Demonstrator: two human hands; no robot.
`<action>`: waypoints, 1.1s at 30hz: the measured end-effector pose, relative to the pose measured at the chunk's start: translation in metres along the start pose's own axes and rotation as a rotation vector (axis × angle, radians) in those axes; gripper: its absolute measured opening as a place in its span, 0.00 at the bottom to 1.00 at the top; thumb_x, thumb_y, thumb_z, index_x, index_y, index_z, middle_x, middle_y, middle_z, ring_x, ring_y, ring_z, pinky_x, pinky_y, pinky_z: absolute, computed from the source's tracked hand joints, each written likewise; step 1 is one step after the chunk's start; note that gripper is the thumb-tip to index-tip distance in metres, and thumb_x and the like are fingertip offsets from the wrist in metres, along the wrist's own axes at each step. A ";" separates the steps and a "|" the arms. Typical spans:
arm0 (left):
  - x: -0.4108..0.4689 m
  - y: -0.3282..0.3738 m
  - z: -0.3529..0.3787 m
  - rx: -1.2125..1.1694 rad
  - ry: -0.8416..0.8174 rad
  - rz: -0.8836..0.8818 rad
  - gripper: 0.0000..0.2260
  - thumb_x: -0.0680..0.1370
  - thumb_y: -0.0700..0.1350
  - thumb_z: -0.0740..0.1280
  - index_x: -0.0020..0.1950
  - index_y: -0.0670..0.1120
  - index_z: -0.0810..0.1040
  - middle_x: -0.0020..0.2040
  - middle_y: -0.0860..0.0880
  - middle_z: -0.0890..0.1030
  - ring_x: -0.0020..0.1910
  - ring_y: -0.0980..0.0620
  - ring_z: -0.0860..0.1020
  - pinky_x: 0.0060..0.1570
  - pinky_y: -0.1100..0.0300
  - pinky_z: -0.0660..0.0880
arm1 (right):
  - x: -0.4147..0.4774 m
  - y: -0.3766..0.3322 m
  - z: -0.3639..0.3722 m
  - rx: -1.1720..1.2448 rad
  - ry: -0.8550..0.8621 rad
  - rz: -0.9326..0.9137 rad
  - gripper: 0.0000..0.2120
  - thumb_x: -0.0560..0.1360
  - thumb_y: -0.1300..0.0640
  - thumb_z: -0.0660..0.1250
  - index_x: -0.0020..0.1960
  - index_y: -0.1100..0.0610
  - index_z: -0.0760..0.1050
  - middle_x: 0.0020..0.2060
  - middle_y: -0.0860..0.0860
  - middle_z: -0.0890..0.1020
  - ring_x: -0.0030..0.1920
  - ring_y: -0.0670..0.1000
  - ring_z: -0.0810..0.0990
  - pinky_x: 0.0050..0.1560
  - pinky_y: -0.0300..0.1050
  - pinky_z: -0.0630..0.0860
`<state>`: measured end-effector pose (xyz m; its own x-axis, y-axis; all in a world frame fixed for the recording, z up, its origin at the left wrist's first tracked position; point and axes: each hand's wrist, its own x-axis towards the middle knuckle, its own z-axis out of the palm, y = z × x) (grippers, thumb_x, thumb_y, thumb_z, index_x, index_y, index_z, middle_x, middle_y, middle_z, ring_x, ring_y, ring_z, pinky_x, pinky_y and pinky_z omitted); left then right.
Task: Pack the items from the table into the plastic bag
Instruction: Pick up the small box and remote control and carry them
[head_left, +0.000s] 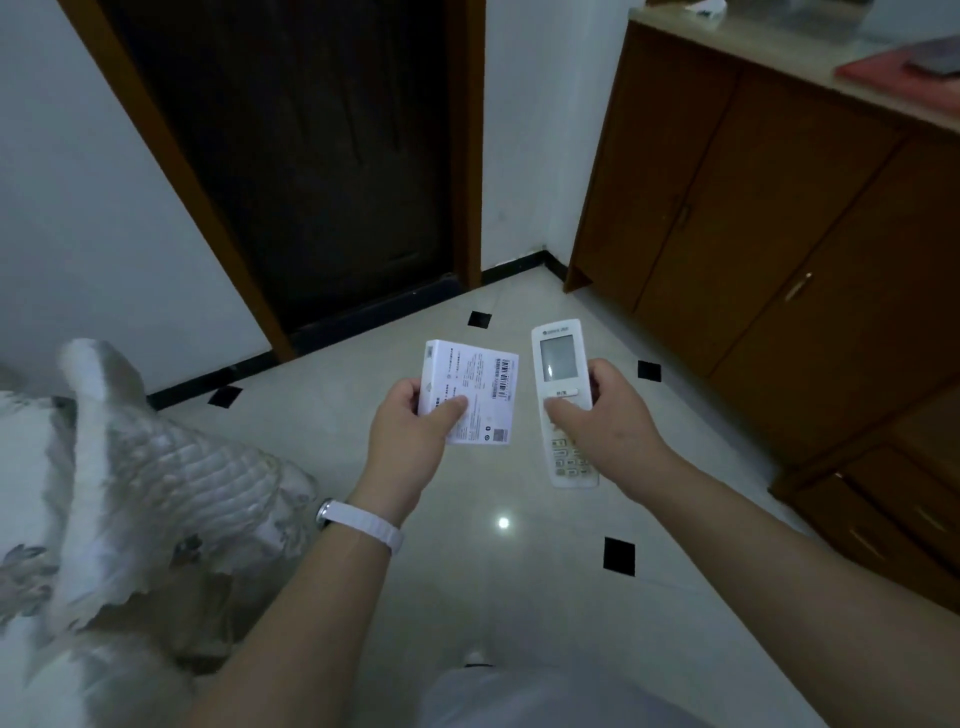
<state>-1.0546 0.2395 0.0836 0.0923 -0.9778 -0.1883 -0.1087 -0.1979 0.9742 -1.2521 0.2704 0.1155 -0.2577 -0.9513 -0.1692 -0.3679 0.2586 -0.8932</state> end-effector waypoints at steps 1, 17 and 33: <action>0.012 0.003 -0.004 -0.005 0.007 0.002 0.08 0.77 0.42 0.72 0.54 0.47 0.78 0.50 0.51 0.85 0.46 0.53 0.85 0.47 0.54 0.83 | 0.013 -0.006 0.007 -0.002 -0.012 -0.006 0.11 0.75 0.56 0.70 0.54 0.48 0.71 0.46 0.44 0.80 0.43 0.44 0.80 0.34 0.38 0.74; 0.237 0.028 -0.059 -0.040 0.210 -0.072 0.08 0.78 0.41 0.71 0.55 0.49 0.77 0.52 0.51 0.84 0.46 0.54 0.85 0.42 0.62 0.82 | 0.262 -0.069 0.130 0.016 -0.258 -0.040 0.11 0.76 0.55 0.70 0.56 0.50 0.71 0.47 0.45 0.79 0.45 0.46 0.80 0.36 0.39 0.74; 0.469 0.101 -0.117 0.021 0.452 -0.080 0.08 0.77 0.44 0.71 0.55 0.50 0.77 0.51 0.54 0.84 0.45 0.57 0.85 0.42 0.62 0.82 | 0.517 -0.205 0.242 -0.072 -0.520 -0.204 0.13 0.75 0.55 0.69 0.56 0.45 0.70 0.45 0.39 0.77 0.44 0.40 0.76 0.35 0.35 0.70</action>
<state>-0.9067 -0.2310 0.1079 0.5231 -0.8319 -0.1853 -0.1032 -0.2777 0.9551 -1.0942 -0.3152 0.1104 0.2924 -0.9361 -0.1956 -0.4293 0.0543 -0.9015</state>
